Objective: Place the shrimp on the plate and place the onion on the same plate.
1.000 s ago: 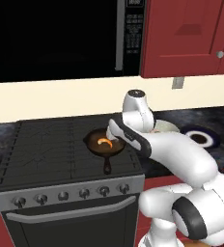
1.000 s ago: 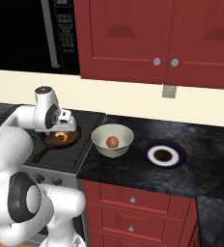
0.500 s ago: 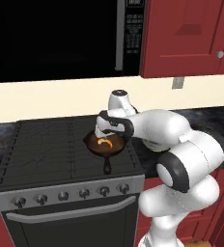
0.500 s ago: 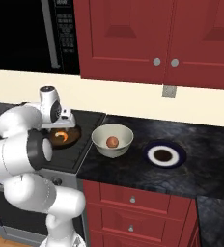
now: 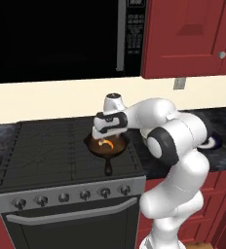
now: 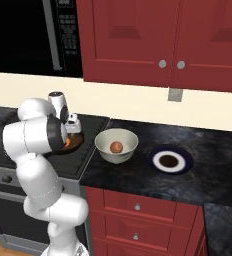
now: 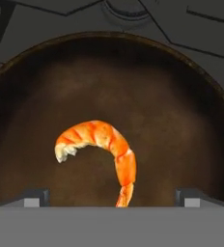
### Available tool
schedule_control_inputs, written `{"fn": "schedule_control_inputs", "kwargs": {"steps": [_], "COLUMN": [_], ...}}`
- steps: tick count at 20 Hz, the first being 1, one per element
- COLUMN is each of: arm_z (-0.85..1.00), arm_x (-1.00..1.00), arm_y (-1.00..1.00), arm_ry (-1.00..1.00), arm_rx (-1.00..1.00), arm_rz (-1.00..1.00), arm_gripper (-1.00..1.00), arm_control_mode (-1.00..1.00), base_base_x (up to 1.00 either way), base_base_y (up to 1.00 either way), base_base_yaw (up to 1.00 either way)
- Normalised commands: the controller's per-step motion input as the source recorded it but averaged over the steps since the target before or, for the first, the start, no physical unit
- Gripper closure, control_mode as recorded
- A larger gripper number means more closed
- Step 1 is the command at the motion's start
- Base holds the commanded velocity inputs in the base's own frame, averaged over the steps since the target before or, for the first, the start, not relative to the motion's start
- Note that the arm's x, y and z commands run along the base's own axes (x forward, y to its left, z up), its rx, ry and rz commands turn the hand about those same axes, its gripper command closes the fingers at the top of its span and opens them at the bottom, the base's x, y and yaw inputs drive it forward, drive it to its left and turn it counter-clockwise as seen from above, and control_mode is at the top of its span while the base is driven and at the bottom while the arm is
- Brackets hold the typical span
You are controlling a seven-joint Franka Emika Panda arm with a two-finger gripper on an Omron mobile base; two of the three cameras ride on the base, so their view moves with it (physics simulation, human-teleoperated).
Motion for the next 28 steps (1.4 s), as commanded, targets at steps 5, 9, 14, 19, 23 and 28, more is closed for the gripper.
{"fn": "schedule_control_inputs", "kwargs": {"steps": [5,9,14,19,23,28], "arm_z": [-0.39,-0.33,-0.22,-0.03,-0.08,-0.19], "arm_x": [0.18,0.10,0.07,0.00,0.00,-0.01], "arm_y": [-0.02,-0.01,0.00,0.00,0.00,0.00], "arm_ry": [0.06,0.06,0.07,0.01,0.00,0.00], "arm_rx": [0.00,0.00,0.00,0.00,0.00,0.00], "arm_rz": [0.09,0.08,0.02,0.00,0.00,0.00], "arm_gripper": [-1.00,-1.00,-1.00,-1.00,1.00,1.00], "arm_control_mode": [-1.00,-1.00,-1.00,-1.00,-1.00,-1.00], "base_base_x": [0.00,0.00,0.00,0.00,0.00,0.00], "base_base_y": [0.00,0.00,0.00,0.00,0.00,0.00], "base_base_yaw": [0.00,0.00,0.00,0.00,0.00,0.00]}}
